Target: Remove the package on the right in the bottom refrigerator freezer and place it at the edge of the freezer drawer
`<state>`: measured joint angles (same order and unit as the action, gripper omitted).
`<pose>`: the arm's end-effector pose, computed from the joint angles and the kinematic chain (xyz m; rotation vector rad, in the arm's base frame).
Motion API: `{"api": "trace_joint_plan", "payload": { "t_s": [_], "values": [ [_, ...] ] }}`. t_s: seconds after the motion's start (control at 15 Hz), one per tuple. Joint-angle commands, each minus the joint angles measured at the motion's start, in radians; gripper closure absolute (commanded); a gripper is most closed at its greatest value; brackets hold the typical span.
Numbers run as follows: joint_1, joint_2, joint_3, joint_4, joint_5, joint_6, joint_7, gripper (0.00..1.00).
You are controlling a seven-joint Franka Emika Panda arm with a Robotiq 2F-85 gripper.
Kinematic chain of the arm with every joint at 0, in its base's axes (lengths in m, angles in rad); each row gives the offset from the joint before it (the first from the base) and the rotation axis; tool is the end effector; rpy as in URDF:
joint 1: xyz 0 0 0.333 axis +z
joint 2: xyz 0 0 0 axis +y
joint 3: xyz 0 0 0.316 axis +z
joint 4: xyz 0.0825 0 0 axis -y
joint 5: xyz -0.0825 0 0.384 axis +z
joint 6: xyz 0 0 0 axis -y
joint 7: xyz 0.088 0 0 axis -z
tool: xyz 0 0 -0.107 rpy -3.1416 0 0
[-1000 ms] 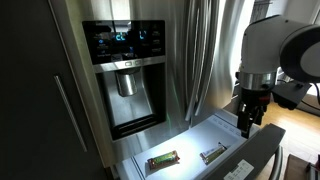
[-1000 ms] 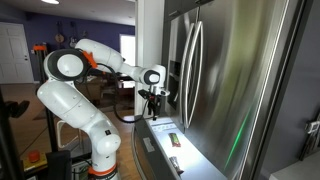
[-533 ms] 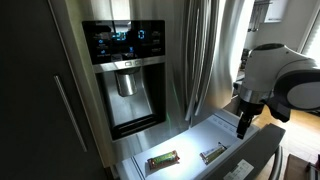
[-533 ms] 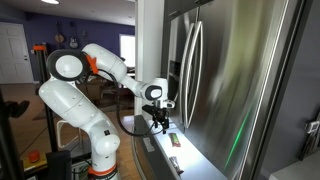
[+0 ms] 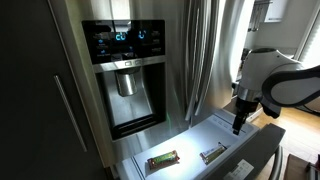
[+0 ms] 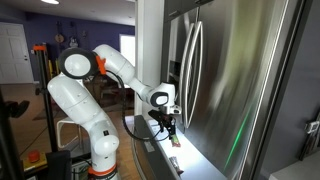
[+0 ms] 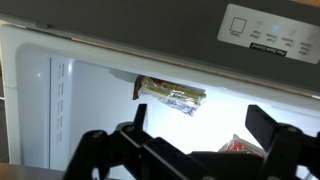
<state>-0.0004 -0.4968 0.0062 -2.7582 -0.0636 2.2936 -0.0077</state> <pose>0.3619 0.0005 0.3650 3.0887 0.0836 0.0495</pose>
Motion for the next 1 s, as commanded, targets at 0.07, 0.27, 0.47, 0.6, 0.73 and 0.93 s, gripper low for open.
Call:
{"api": "trace_joint_plan", "payload": {
  "t_s": [0.07,0.27,0.47,0.6,0.73,0.93],
  "values": [
    [-0.001,0.000,0.001,0.002,0.001,-0.002,0.000,0.00],
    [-0.011,0.019,-0.003,0.006,-0.009,0.010,-0.004,0.00],
    [-0.034,0.069,-0.040,0.006,0.005,0.029,-0.022,0.00],
    [-0.050,0.114,-0.073,0.007,0.002,0.051,-0.062,0.00],
    [-0.060,0.169,-0.111,0.012,0.015,0.086,-0.112,0.00],
    [-0.048,0.270,-0.163,0.034,0.067,0.170,-0.206,0.00]
  ]
}}
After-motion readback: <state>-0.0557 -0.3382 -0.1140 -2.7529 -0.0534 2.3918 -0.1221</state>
